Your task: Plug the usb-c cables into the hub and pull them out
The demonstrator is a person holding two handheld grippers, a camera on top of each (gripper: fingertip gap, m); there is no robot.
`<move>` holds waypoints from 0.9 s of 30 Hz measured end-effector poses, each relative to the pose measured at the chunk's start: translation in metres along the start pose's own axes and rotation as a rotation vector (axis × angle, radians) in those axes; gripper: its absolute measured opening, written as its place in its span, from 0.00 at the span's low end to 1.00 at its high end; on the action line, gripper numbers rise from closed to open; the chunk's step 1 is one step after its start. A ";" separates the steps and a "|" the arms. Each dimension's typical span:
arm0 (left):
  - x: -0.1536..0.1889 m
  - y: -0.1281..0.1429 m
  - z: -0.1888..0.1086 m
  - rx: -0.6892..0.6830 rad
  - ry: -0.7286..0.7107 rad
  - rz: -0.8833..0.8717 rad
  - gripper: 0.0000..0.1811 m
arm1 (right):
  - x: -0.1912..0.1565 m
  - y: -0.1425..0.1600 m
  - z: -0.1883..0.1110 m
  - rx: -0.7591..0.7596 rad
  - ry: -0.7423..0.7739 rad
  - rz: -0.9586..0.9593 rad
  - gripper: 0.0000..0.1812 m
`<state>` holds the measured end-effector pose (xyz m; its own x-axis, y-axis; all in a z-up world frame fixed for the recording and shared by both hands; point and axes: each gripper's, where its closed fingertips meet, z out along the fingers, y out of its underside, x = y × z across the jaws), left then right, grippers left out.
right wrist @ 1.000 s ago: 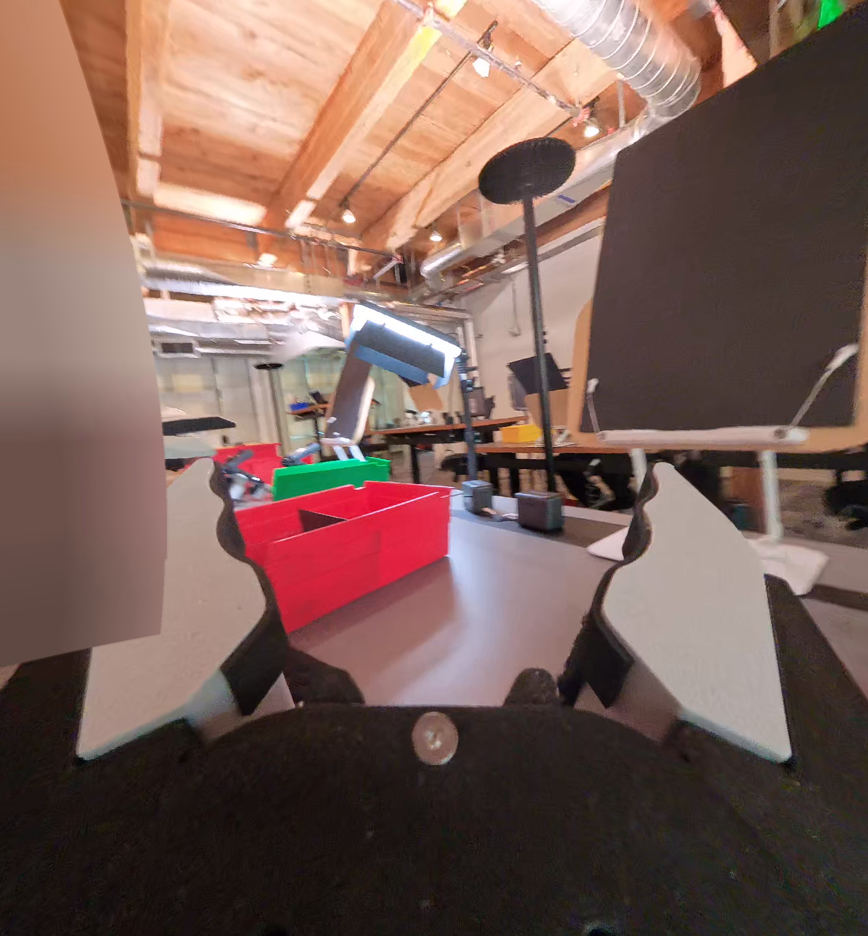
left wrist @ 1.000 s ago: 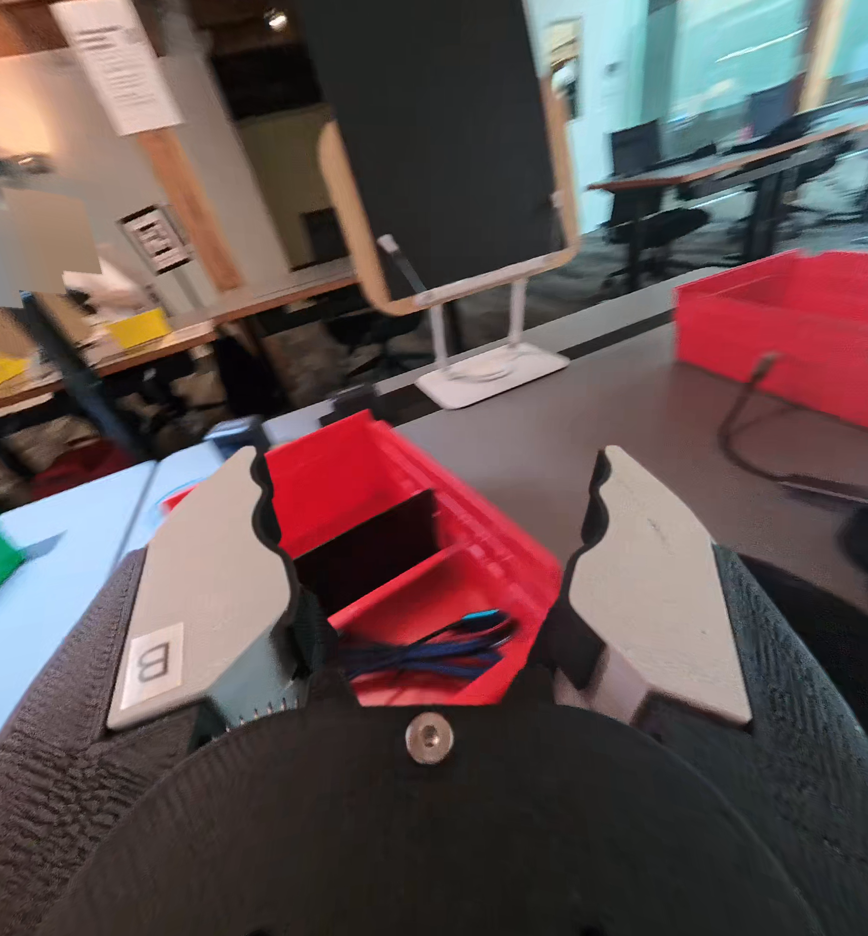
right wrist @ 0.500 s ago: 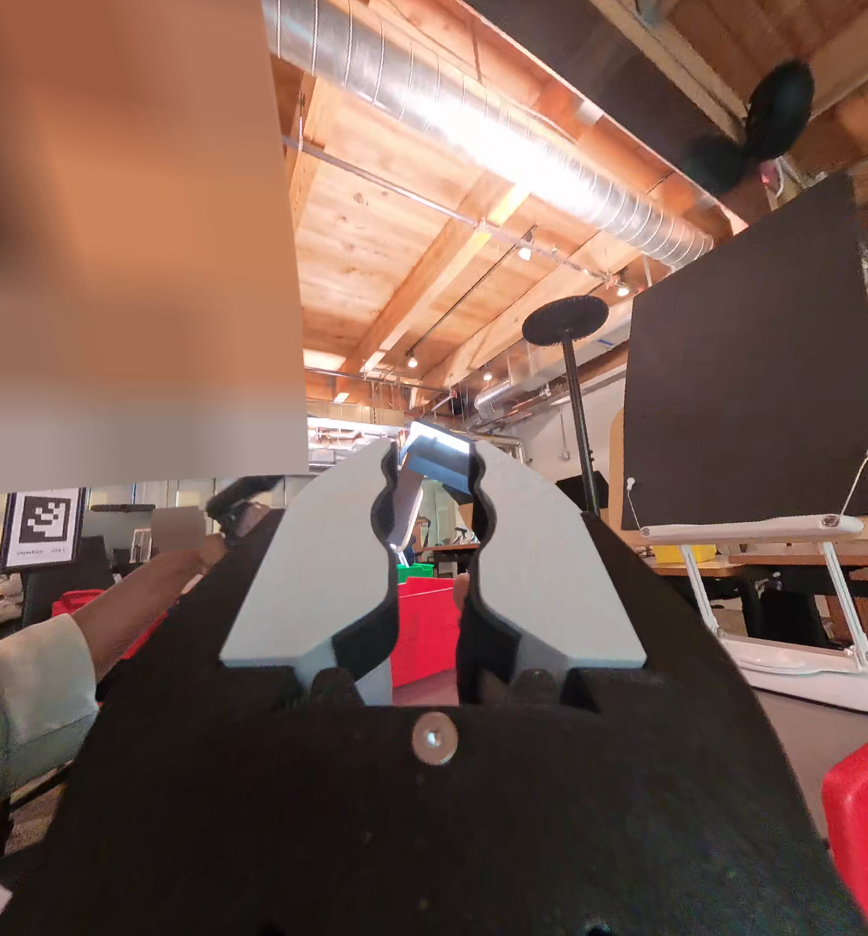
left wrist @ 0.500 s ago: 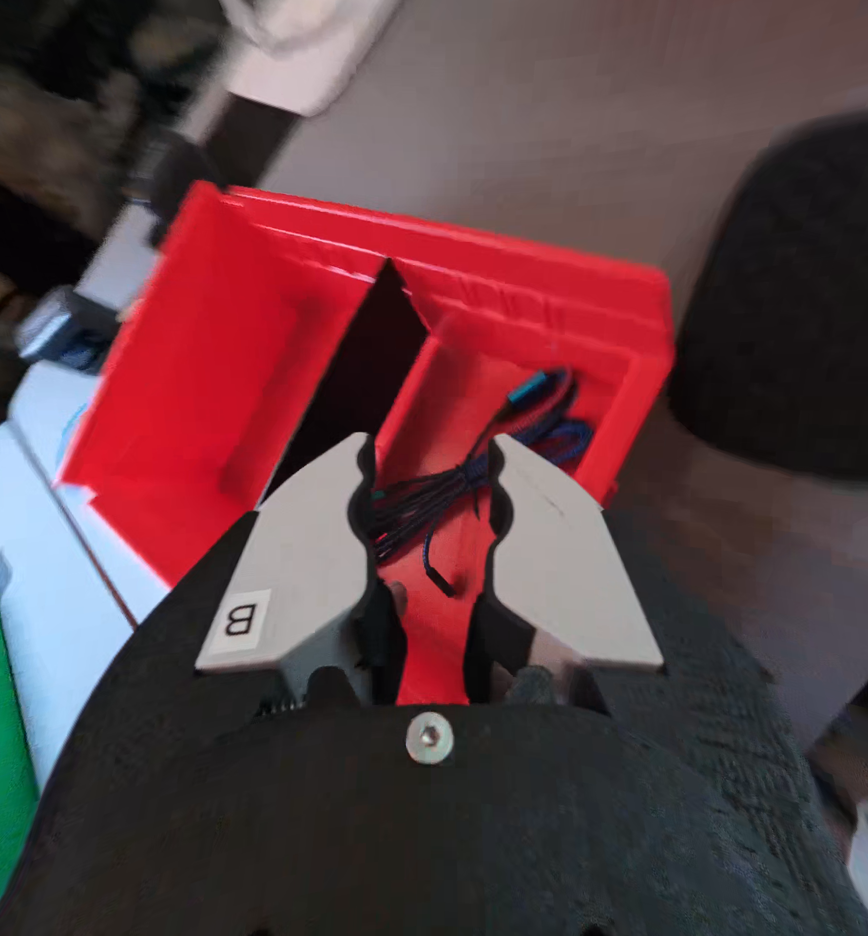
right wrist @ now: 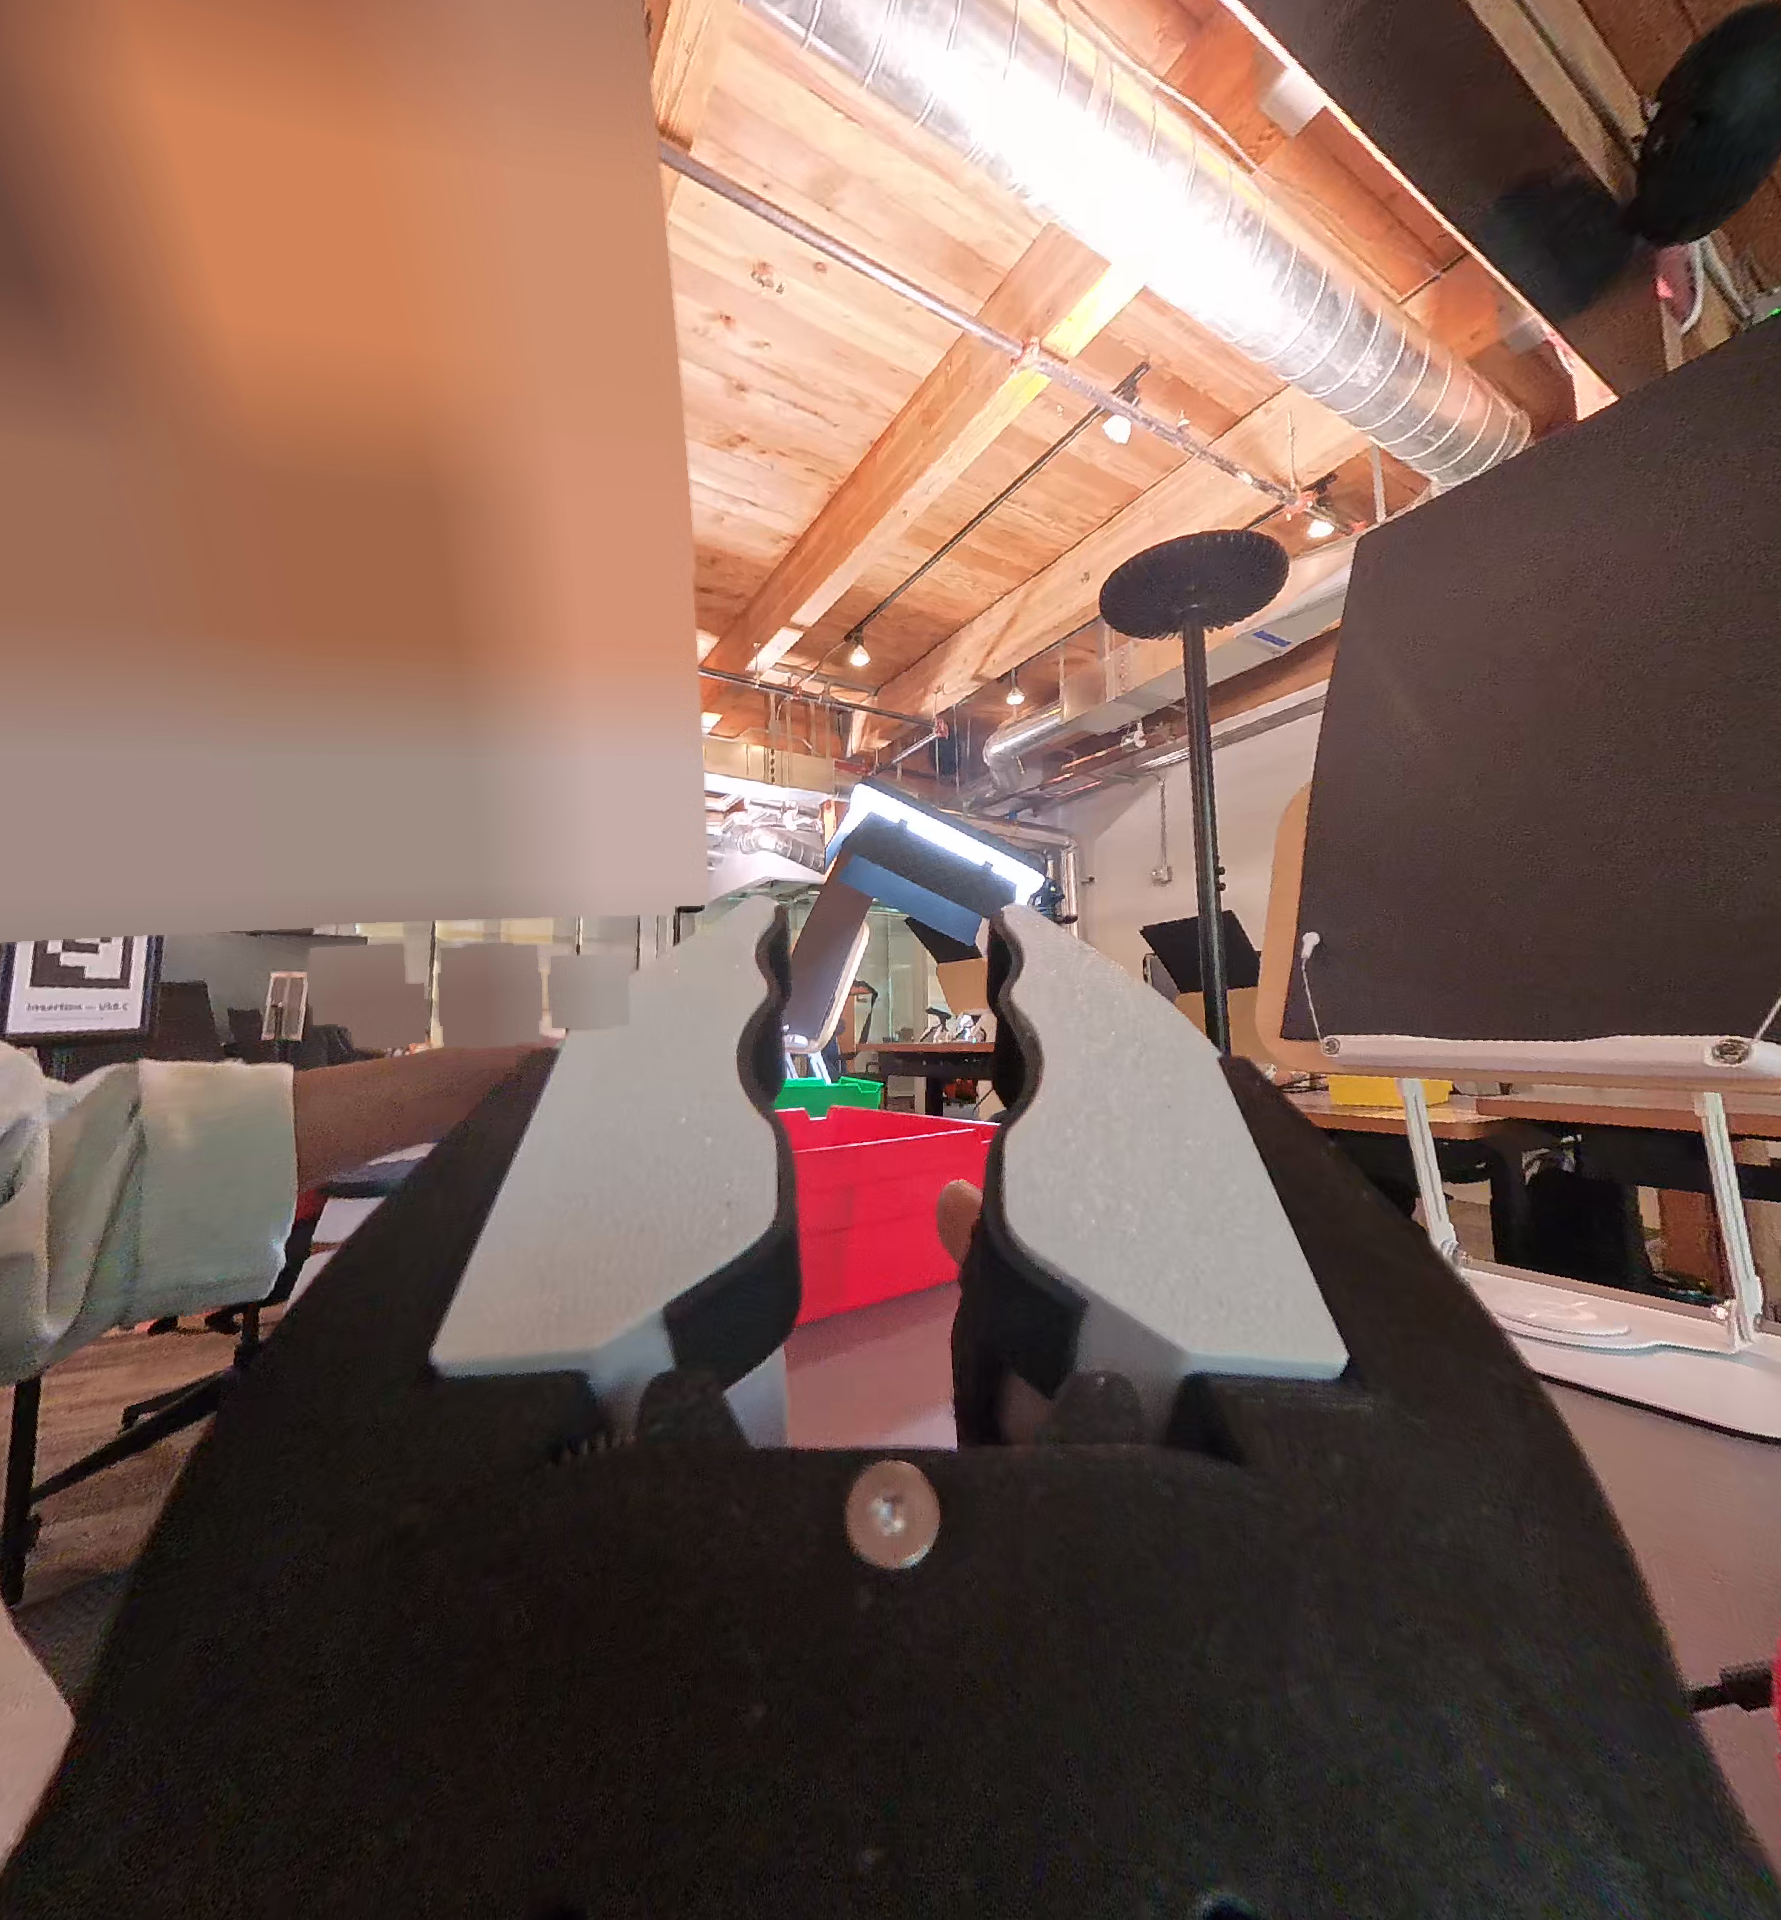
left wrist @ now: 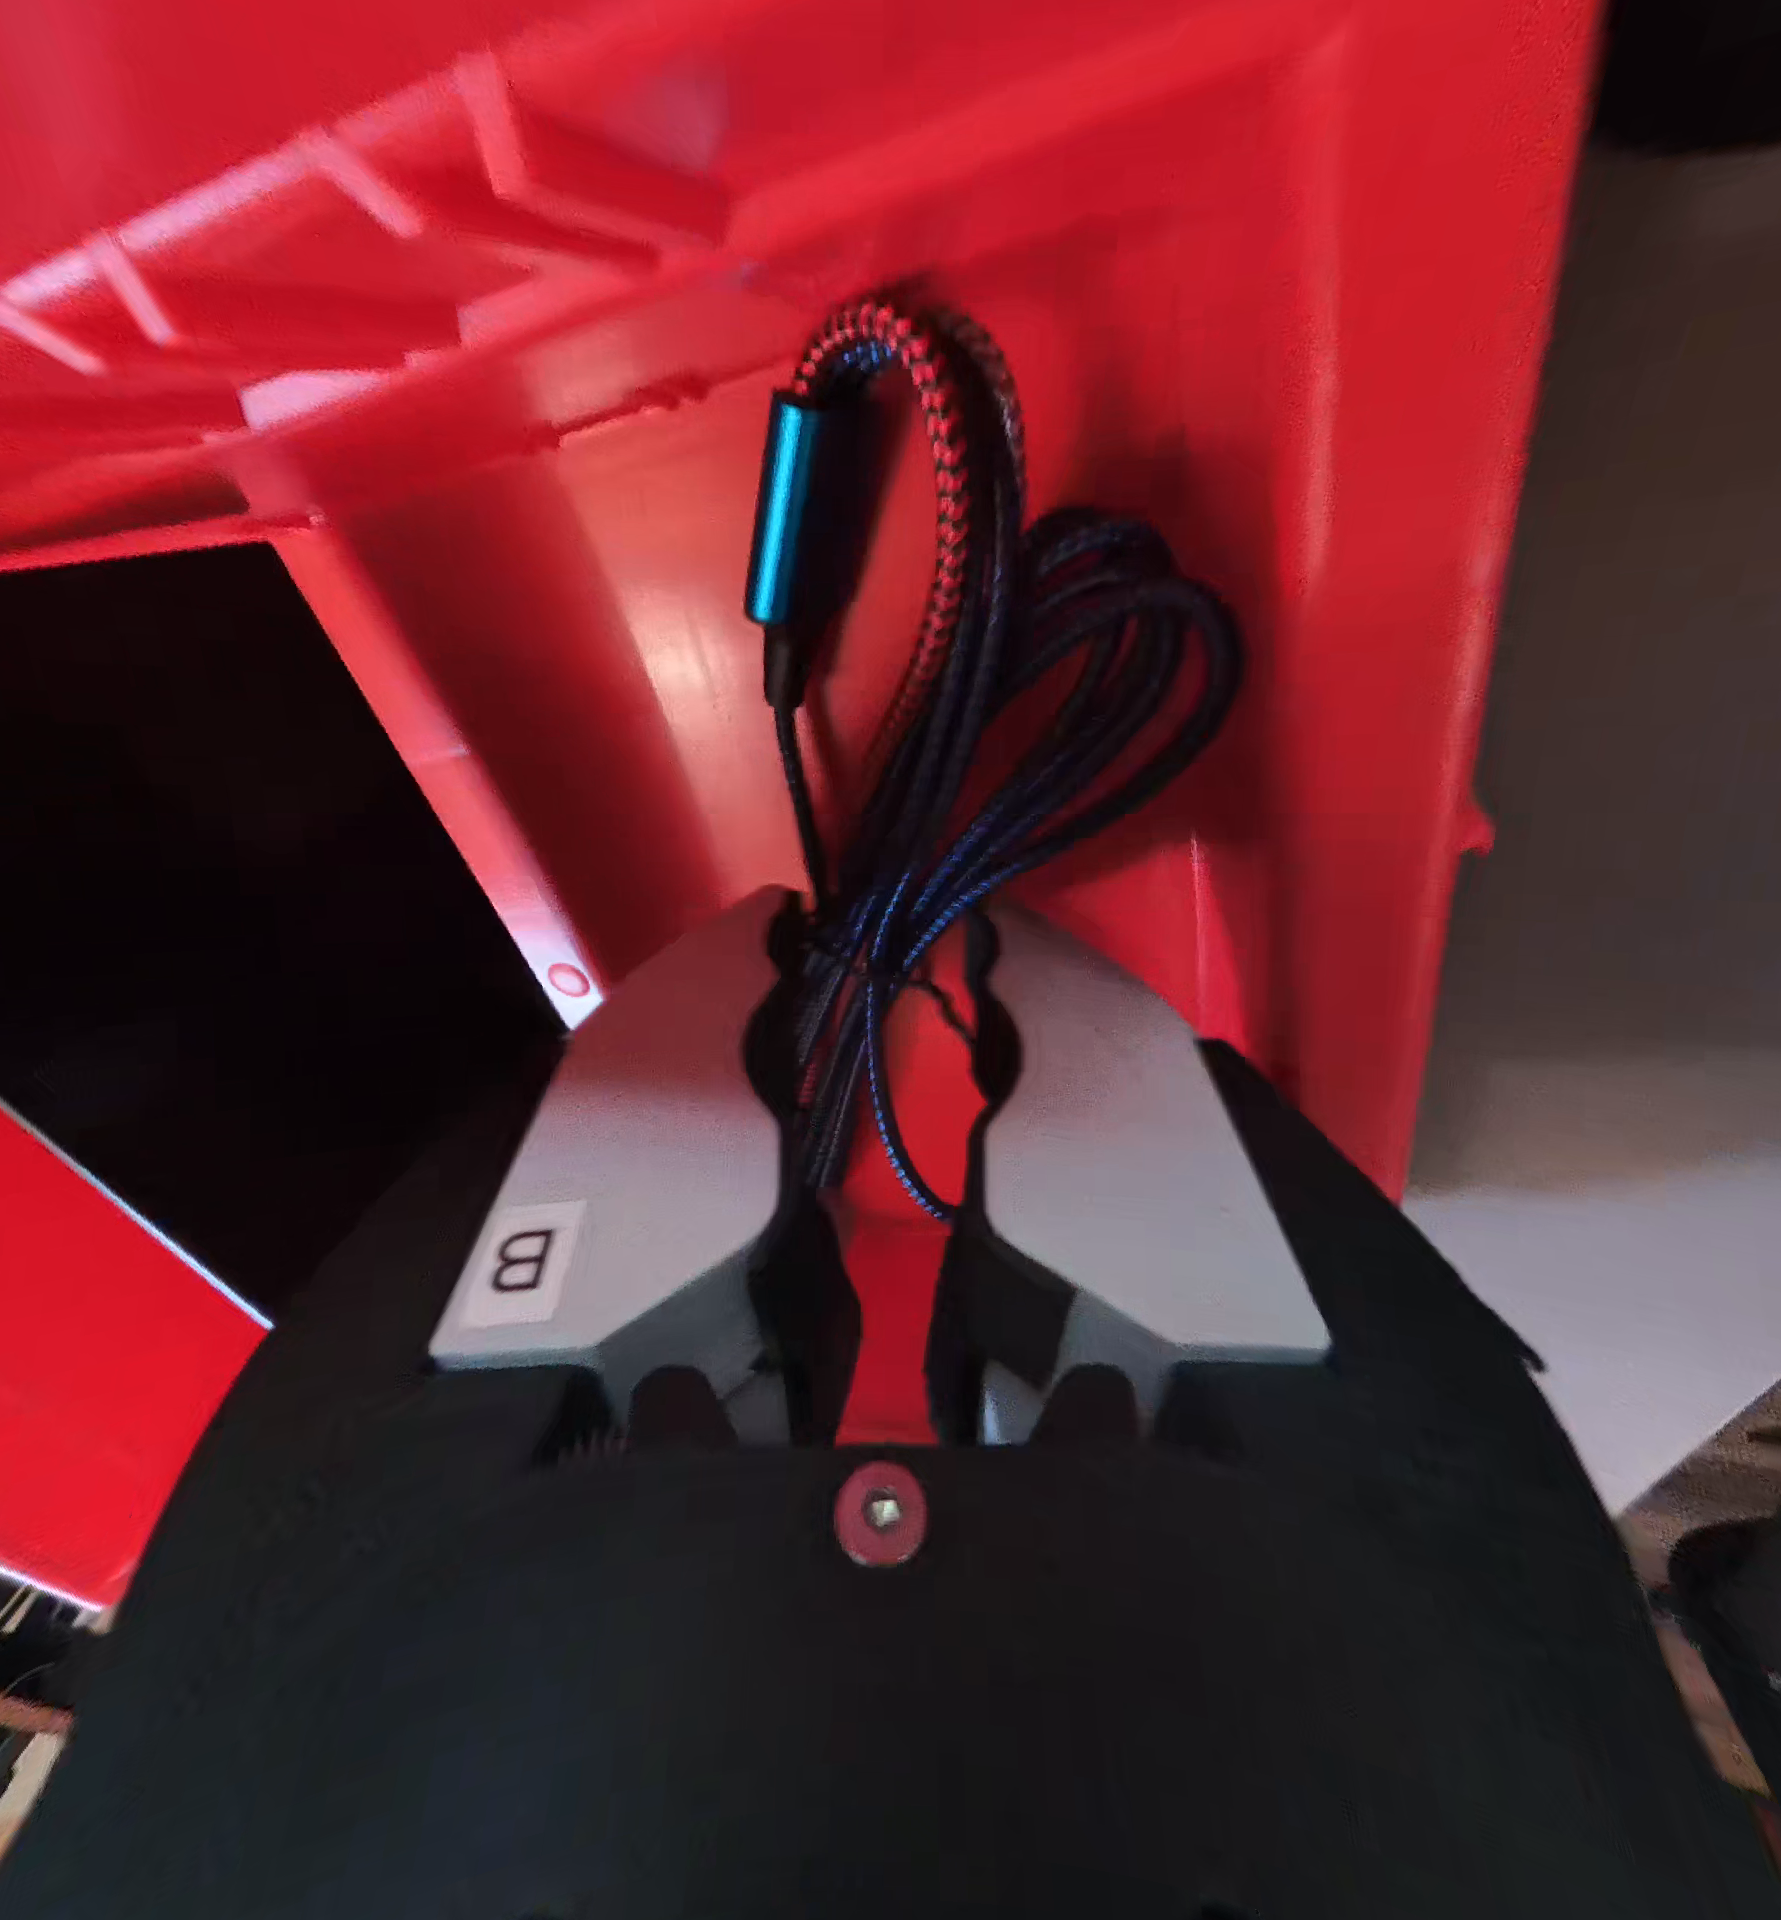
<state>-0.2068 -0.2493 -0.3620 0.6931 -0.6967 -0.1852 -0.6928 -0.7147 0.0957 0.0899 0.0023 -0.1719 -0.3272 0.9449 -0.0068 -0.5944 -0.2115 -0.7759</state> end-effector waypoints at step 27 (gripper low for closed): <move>0.015 -0.112 -0.289 2.337 -0.599 -0.715 0.08 | -0.022 0.030 0.008 -0.183 -0.039 -0.263 0.18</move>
<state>-0.0614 -0.1970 -0.0932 0.9806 -0.1391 0.1379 0.1959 0.7108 -0.6756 0.0738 -0.0264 -0.1898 -0.2097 0.9503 0.2299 -0.5213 0.0902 -0.8486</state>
